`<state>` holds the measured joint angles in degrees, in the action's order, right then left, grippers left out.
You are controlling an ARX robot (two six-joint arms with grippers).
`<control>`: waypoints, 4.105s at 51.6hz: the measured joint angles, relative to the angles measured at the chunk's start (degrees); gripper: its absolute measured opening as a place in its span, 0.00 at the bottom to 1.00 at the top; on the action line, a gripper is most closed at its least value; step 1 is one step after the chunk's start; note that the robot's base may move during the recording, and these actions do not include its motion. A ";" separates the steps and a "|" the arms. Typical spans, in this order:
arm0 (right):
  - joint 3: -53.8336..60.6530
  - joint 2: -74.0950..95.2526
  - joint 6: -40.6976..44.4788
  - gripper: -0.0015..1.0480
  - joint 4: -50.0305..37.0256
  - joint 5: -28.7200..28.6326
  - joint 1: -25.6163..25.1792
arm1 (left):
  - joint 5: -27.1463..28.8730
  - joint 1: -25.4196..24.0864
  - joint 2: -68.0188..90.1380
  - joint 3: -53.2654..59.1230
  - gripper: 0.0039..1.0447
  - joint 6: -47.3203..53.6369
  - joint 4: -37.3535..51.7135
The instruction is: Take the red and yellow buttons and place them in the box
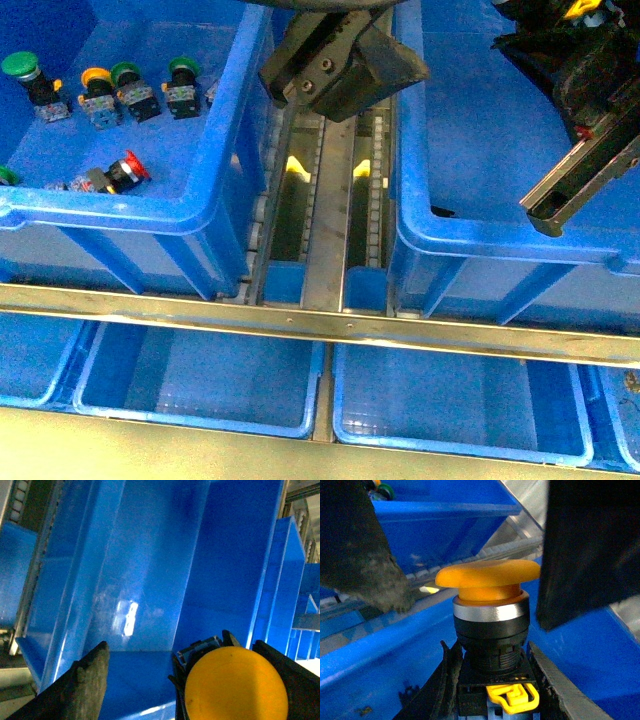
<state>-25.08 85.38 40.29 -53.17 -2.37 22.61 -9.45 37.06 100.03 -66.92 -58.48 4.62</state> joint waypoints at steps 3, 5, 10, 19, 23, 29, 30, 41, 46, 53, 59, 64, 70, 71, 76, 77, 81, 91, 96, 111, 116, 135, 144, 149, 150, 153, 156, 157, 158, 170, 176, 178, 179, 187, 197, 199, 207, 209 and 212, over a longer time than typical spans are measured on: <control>0.11 0.02 -0.07 0.26 0.02 0.09 -0.22 | 0.96 -0.72 0.00 0.00 0.93 0.20 0.83; 0.24 0.02 -0.07 0.26 0.02 0.22 -0.33 | 1.16 -1.09 0.00 0.00 0.94 0.37 1.42; 0.39 0.02 -0.13 0.26 0.07 0.17 -0.52 | 2.60 -2.16 -0.17 0.11 0.92 0.68 2.38; 0.52 0.02 -0.13 0.26 0.46 -0.22 -0.85 | 3.34 -5.07 -2.36 1.75 0.93 1.75 4.59; 0.52 0.02 -0.13 0.26 0.72 -0.24 -1.07 | 4.31 -6.14 -3.67 2.84 0.93 2.86 4.59; 0.52 0.02 -0.13 0.26 1.11 -0.33 -1.57 | 5.44 -7.61 -6.56 6.12 0.93 5.77 5.27; 0.52 0.02 -0.13 0.26 1.18 -0.35 -1.66 | 5.44 -7.91 -7.28 6.99 0.93 6.23 5.49; 0.52 -0.24 -0.20 0.26 2.29 -0.66 -3.63 | 8.13 -10.12 -16.33 16.39 0.93 12.83 6.40; 0.46 -0.74 -0.50 0.26 3.15 -0.68 -5.05 | 10.05 -11.50 -22.51 22.45 0.93 17.03 6.93; -0.33 -2.78 -3.34 0.26 5.27 -0.44 -7.39 | 11.96 -14.60 -34.01 32.26 0.93 22.99 3.96; -1.09 -5.64 -5.35 0.26 7.48 -0.68 -9.40 | 13.81 -18.45 -43.50 39.17 0.93 27.45 1.03; -1.22 -8.70 -8.02 0.26 10.25 -1.62 -11.13 | 14.71 -24.04 -52.59 44.61 0.93 29.83 -2.89; -1.22 -13.38 -12.15 0.26 15.06 -2.80 -13.55 | 16.98 -29.57 -66.16 59.78 0.69 47.50 18.36; -1.20 -13.86 -12.70 0.26 15.56 -2.99 -13.79 | 16.92 -29.59 -68.89 61.33 0.64 50.03 18.32; -0.76 -16.15 -15.82 0.26 18.58 -3.67 -14.78 | 12.09 -32.37 -75.65 63.52 0.44 55.36 16.46; -0.68 -16.28 -16.00 0.25 18.71 -3.67 -14.82 | 11.13 -33.68 -76.22 63.58 0.40 55.78 16.06; -0.35 -16.90 -17.33 0.25 19.34 -4.24 -14.78 | 10.58 -36.06 -77.59 64.28 0.30 56.48 14.91; 0.39 -17.57 -19.08 0.25 19.82 -3.96 -14.80 | 9.60 -36.87 -81.00 65.75 0.02 57.53 14.34; 0.59 -18.14 -19.76 0.25 19.91 -3.93 -15.21 | 9.60 -36.89 -82.66 65.75 0.02 57.66 12.81; 2.03 -20.41 -20.22 0.25 20.48 -4.28 -17.51 | 9.49 -36.89 -87.27 65.77 0.02 57.81 8.26; 2.69 -21.14 -20.44 0.25 20.94 -4.31 -17.62 | 9.51 -36.89 -88.46 65.77 0.02 57.81 7.04; 3.52 -22.88 -21.33 0.25 21.40 -3.52 -17.84 | 9.42 -36.89 -98.97 65.75 0.02 57.88 -4.39; 4.07 -23.19 -21.66 0.25 20.90 -3.48 -17.84 | 9.42 -36.96 -99.16 65.75 0.02 57.88 -4.70; 4.33 -23.50 -21.70 0.25 20.81 -2.60 -18.08 | 9.14 -37.07 -99.19 65.75 0.02 57.94 -4.63; 4.39 -23.50 -21.70 0.25 20.81 -2.54 -18.10 | 9.14 -37.07 -99.19 65.75 0.02 57.94 -4.63; 4.52 -23.65 -21.70 0.25 20.81 -2.71 -18.08 | 9.25 -37.07 -99.19 65.75 0.02 57.96 -4.63; 4.52 -23.74 -21.68 0.25 20.81 -3.21 -17.51 | 9.35 -37.07 -99.19 65.75 0.02 57.96 -4.63; 4.52 -23.74 -21.68 0.25 20.81 -3.26 -17.35 | 9.42 -37.07 -99.19 65.75 0.02 57.96 -4.63; 4.52 -23.71 -21.68 0.25 20.83 -3.23 -17.27 | 9.42 -37.07 -99.19 65.75 0.02 57.96 -4.63; 4.52 -23.21 -21.66 0.25 21.31 -3.21 -16.68 | 9.44 -37.07 -99.19 65.75 0.02 57.94 -4.63; 4.46 -20.92 -21.73 0.25 20.70 -3.19 -16.24 | 9.44 -37.07 -99.19 65.75 0.02 57.92 -4.63; 4.02 -18.93 -21.73 0.25 19.71 -3.30 -15.96 | 9.44 -37.07 -99.19 65.75 0.09 57.92 -4.63; 3.65 -17.86 -21.75 0.25 19.23 -3.48 -15.85 | 9.44 -37.07 -99.19 65.75 0.15 57.94 -4.63; -7.87 -2.25 -24.61 0.25 16.26 -2.29 -14.60 | 9.44 -37.07 -99.19 65.75 0.45 57.94 -4.63; -26.67 17.94 -29.00 0.25 21.55 3.58 -12.85 | 9.44 -37.07 -99.19 65.75 0.83 57.94 -4.63; -29.20 20.37 -29.22 0.25 22.77 4.79 -12.55 | 9.44 -37.07 -99.19 65.75 0.88 57.94 -4.63; -38.18 28.37 -32.61 0.25 28.70 9.22 -11.41 | 9.44 -37.07 -99.19 65.75 0.92 58.03 -4.63; -40.02 29.97 -33.51 0.25 30.23 10.19 -11.15 | 9.44 -37.07 -99.19 65.75 0.93 58.05 -4.63; -42.84 32.26 -34.77 0.25 32.87 11.67 -10.73 | 9.44 -37.07 -99.19 65.75 0.93 58.03 -4.63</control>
<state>-67.92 117.64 5.52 -20.29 9.30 11.88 -0.01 -0.01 0.84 -1.17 -0.45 -0.01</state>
